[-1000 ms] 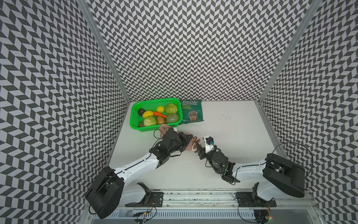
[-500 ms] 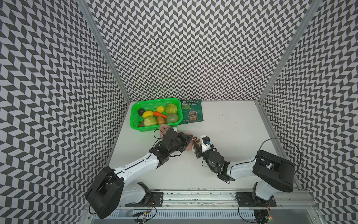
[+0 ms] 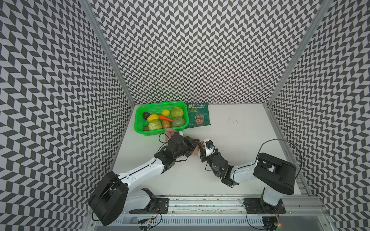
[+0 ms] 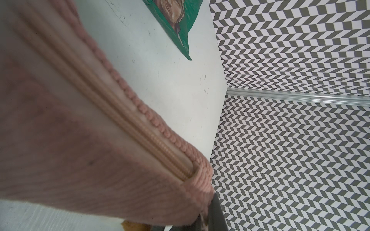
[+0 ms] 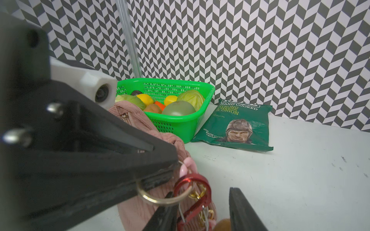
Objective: Remove the decoration from the bag
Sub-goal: Remove the decoration item from the bag.
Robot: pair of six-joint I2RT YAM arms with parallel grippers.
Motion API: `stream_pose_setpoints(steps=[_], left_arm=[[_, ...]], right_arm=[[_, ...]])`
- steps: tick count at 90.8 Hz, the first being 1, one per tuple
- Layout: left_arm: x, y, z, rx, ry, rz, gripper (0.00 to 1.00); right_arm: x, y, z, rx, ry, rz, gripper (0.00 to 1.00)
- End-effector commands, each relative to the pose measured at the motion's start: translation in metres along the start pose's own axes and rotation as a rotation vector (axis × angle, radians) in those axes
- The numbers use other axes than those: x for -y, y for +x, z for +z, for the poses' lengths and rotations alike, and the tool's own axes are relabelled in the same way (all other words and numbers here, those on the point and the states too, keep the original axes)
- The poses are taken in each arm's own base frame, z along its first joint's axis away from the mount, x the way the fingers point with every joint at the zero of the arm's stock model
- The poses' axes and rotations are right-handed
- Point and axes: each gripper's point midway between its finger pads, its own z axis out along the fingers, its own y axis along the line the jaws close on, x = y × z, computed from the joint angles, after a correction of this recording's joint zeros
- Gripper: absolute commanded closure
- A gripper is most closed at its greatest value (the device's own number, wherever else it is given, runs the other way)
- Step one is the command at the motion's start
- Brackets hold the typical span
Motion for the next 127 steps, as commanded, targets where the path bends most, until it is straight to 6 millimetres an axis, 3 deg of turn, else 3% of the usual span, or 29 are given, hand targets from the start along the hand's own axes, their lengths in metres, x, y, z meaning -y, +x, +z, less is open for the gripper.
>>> stream_pose_setpoints(steps=[1, 79, 127], left_arm=[[0.027, -0.001, -0.005, 0.01, 0.067, 0.019, 1.0], [0.026, -0.002, -0.005, 0.015, 0.065, 0.017, 1.0], [0.025, -0.003, -0.007, 0.024, 0.061, 0.017, 1.0]], right_arm=[[-0.003, -0.011, 0.002, 0.044, 0.007, 0.018, 0.58], [0.0, -0.012, -0.003, 0.042, -0.002, 0.039, 0.87], [0.018, -0.005, -0.009, 0.015, 0.055, 0.192, 0.96]])
